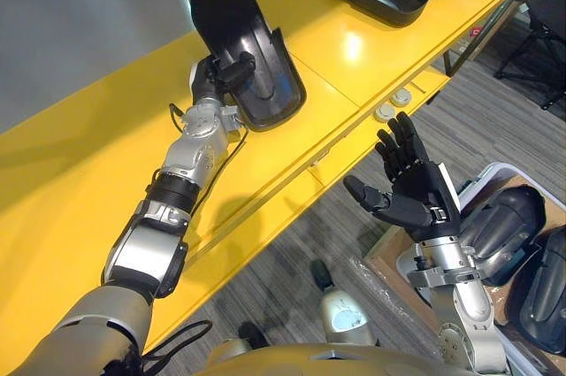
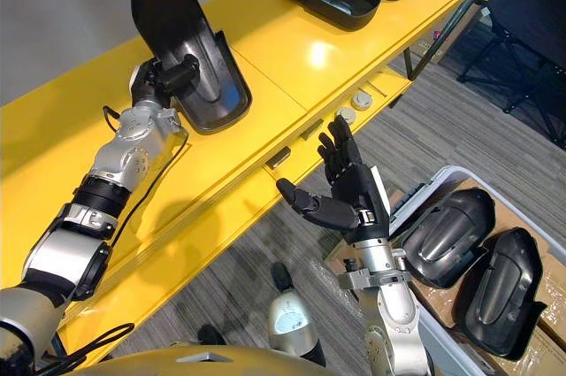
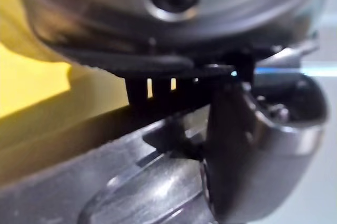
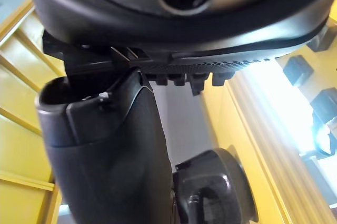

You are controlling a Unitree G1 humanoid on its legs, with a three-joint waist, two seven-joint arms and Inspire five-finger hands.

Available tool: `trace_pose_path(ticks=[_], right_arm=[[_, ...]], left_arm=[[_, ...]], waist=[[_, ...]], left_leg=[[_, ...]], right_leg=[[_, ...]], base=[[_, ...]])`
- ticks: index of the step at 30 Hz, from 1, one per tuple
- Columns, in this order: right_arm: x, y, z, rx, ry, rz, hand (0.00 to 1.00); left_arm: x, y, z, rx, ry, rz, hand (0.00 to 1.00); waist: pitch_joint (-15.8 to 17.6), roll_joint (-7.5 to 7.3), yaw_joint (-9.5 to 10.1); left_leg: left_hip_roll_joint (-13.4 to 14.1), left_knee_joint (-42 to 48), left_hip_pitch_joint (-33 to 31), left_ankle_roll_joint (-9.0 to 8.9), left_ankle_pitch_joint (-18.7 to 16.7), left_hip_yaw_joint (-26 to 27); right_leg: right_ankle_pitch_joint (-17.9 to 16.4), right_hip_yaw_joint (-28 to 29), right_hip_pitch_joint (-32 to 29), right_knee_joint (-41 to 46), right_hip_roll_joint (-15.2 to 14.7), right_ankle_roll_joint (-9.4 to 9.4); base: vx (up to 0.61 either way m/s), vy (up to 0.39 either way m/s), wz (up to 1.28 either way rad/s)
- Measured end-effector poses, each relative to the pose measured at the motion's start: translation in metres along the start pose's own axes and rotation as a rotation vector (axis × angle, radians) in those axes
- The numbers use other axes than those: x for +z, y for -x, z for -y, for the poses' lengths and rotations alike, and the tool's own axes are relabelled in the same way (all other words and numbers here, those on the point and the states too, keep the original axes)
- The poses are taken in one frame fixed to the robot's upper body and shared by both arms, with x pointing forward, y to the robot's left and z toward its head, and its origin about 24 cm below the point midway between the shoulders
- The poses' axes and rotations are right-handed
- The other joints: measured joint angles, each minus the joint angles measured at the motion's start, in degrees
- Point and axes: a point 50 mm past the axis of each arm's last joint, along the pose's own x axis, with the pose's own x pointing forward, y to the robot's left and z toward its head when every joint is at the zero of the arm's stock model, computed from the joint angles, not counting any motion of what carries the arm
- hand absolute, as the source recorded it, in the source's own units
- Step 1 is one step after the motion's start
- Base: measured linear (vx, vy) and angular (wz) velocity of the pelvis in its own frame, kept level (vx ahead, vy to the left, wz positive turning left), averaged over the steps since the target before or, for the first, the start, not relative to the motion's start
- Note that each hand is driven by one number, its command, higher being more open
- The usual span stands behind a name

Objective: Walk over and take three plastic housings, then place them on the shelf

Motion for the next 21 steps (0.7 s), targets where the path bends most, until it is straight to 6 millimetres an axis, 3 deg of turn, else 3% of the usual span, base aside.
trace_pose_path(ticks=[7, 13, 21], right_arm=[[0.000, -0.007, -0.008, 0.036, -0.021, 0.017, 1.00], [0.001, -0.008, -0.008, 0.018, -0.022, 0.021, 1.00], [-0.002, -0.008, -0.014, 0.040, -0.042, 0.012, 1.00]], left_arm=[[-0.001, -0.001, 0.003, -0.027, -0.049, -0.001, 1.00], [-0.002, -0.001, 0.003, -0.012, -0.121, 0.007, 1.00], [0.000, -0.002, 0.003, 0.072, -0.358, 0.041, 1.00]], waist=[[2.7, 0.05, 0.00], [2.9, 0.23, -0.02], [3.0, 0.32, -0.27]], left_leg=[[0.5, 2.4, -0.2, 0.28, -1.4, -0.7], [0.6, 2.7, -0.3, 0.27, -1.5, -0.7], [0.6, 2.6, -0.1, 0.27, -1.5, -1.3]], right_leg=[[-0.2, -0.5, 1.3, -0.1, -0.2, -0.29], [-0.2, -0.5, 1.3, -0.1, -0.1, -0.29], [-0.2, -0.9, 1.8, -0.1, -0.1, -0.24]], base=[[-0.07, 0.002, 0.02], [-0.04, -0.002, 0.00], [-0.03, 0.000, 0.02]])
